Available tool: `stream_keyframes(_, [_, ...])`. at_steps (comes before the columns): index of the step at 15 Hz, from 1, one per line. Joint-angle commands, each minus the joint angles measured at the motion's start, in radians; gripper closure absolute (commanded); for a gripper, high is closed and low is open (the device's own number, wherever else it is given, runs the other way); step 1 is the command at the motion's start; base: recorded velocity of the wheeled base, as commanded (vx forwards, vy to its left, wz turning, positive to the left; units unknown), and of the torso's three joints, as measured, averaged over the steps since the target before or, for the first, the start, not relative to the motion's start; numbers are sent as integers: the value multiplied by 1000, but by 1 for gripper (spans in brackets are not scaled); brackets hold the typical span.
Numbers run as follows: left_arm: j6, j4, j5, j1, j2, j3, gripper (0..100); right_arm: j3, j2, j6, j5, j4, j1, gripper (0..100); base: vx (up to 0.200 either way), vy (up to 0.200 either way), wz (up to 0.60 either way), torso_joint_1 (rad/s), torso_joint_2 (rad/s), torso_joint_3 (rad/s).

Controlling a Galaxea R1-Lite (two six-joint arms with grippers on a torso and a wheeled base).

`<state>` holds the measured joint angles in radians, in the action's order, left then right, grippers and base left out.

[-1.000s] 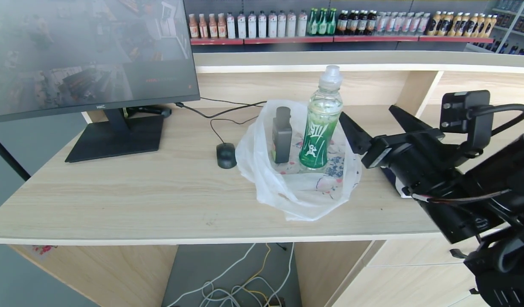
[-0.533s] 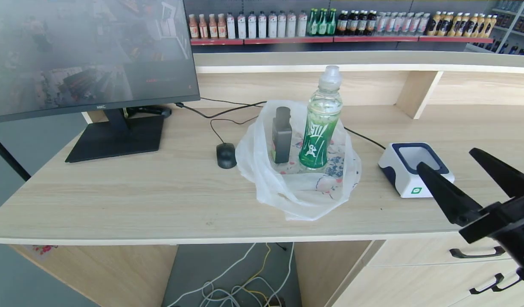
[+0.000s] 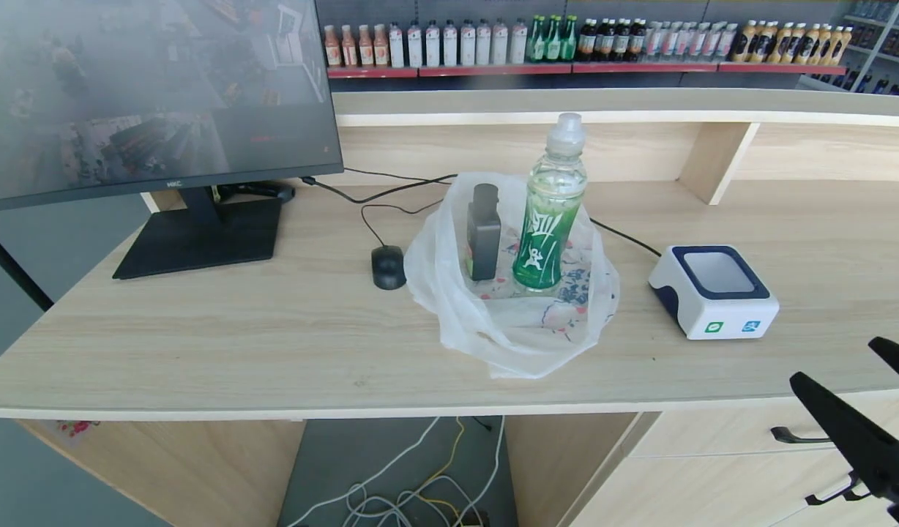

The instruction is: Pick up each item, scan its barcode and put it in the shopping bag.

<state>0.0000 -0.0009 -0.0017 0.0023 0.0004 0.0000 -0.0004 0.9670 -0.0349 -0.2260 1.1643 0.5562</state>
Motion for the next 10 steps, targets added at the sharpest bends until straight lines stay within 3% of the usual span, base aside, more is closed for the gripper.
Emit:
stream_keyframes(1, [0, -1, 0, 1, 0, 0, 0, 0, -360, 9, 50, -474, 11, 0, 0, 0, 0, 0, 0, 0])
stream_keyframes(3, [0, -1, 0, 1, 0, 0, 0, -7, -646, 7, 86, -891, 13, 0, 0, 0, 0, 0, 0, 0])
stream_keyframes(5, [0, -1, 0, 1, 0, 0, 0, -27, -844, 4, 86, -1146, 13, 0, 0, 0, 0, 0, 0, 0])
stream_keyframes(10, [0, -1, 0, 1, 0, 0, 0, -30, -895, -17, 80, -1187, -4, 0, 0, 0, 0, 0, 0, 0])
